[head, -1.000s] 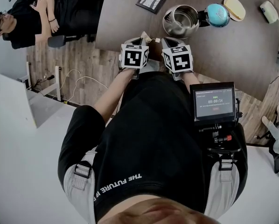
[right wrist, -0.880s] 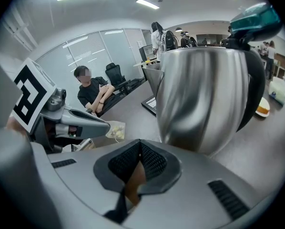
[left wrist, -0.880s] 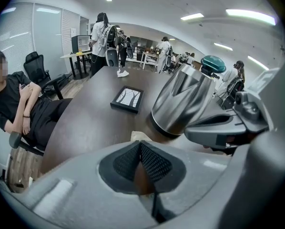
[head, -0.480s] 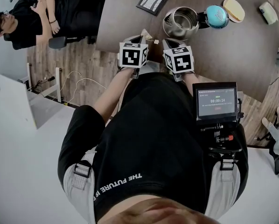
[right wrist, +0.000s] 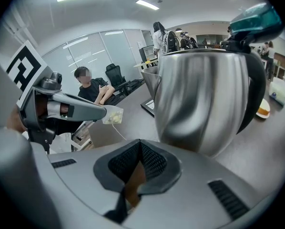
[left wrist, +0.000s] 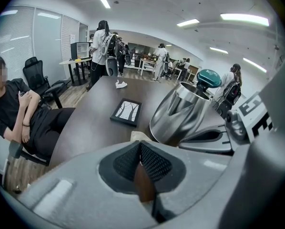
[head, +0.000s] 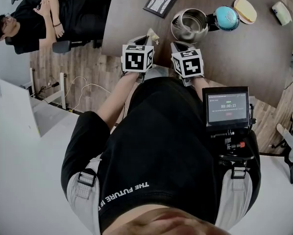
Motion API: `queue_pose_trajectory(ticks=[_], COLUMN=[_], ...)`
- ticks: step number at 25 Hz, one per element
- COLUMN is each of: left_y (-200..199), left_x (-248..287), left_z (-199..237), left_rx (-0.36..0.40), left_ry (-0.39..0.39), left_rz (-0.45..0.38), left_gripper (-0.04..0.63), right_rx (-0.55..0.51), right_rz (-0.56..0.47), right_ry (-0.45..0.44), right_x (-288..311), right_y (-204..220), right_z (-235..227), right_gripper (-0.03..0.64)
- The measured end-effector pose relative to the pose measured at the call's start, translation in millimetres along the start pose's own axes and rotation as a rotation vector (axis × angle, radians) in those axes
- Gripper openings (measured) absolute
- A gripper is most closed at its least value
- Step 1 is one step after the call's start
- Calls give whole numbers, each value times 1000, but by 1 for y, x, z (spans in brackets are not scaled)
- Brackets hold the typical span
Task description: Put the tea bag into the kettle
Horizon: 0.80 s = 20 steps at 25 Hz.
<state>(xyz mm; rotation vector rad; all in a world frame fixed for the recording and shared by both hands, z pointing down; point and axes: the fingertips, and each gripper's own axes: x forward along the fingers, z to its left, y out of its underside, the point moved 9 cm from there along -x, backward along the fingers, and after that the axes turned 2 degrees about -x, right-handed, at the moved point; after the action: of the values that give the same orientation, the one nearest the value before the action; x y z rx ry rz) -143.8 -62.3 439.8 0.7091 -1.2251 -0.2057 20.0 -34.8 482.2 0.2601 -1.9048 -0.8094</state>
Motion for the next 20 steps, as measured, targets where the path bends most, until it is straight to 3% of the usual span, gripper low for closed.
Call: queue_pose_trajectory(ticks=[20], left_y=[-60], left_x=[-30], left_z=[-9], left_rx=[89], left_ry=[45], left_rz=[-152], left_gripper=[8], right_rx=[3], right_rz=[-11], right_ry=[-3], right_x=[5], right_y=[-2], right_z=[0], right_gripper=[8])
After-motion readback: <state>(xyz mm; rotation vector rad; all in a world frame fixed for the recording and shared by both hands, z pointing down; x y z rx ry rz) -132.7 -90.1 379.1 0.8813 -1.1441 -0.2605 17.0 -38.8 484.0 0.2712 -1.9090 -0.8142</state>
